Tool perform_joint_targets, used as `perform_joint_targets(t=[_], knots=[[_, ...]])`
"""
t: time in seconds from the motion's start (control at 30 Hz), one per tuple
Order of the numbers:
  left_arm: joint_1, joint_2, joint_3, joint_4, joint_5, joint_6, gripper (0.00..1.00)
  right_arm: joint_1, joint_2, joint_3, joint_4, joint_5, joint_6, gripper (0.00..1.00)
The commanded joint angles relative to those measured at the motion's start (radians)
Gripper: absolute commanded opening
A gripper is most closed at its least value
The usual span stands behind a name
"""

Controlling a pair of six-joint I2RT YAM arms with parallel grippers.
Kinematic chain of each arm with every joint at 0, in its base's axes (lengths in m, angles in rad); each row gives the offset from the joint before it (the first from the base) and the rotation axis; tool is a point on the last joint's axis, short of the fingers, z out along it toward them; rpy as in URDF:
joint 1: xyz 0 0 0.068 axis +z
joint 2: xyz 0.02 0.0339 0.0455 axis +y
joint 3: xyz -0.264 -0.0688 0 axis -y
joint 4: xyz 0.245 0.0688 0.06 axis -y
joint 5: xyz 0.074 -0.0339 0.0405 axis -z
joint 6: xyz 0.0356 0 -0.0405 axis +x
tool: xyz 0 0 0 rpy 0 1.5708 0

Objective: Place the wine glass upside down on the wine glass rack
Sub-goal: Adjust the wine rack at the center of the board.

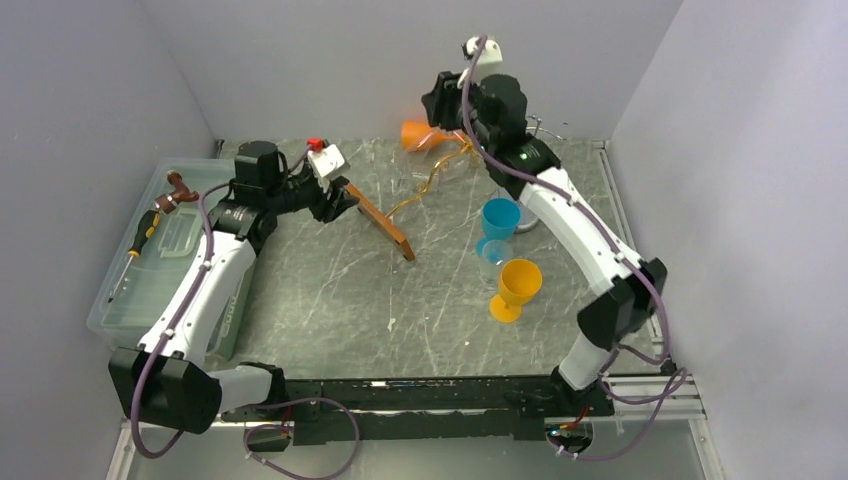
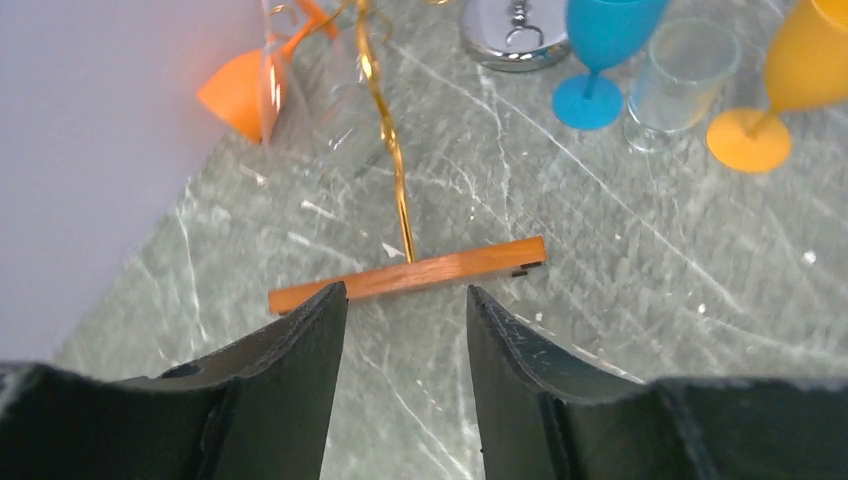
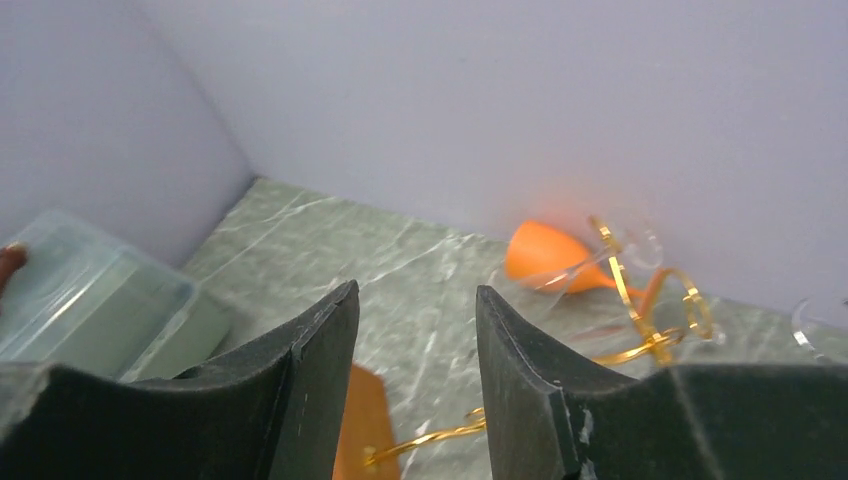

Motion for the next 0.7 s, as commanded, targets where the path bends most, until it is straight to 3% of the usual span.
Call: perform_joint_targets(t=[0.0, 0.17, 0.33, 0.67], knots=[[-0.004, 0.023, -0.02, 0.025, 0.224, 0.381, 0.53, -0.066, 0.165, 0.221, -0.268, 0.052, -0.109, 0.48], [-0.024, 0.099, -0.018, -0.109, 0.256, 0.844, 0.53, -0.161, 0.364, 0.511, -0.418, -0.004, -0.149, 0.46], [-0.037, 0.175, -0.022, -0.163, 0.244, 1.138, 0.56, -0.226, 0.439, 0.578, -0.417, -0.064, -0.194, 0.45], [-0.056, 0.329, 0.066, -0.188, 0.19, 1.325, 0.63, -0.274, 0.492, 0.583, -0.383, -0.091, -0.258, 0.46]])
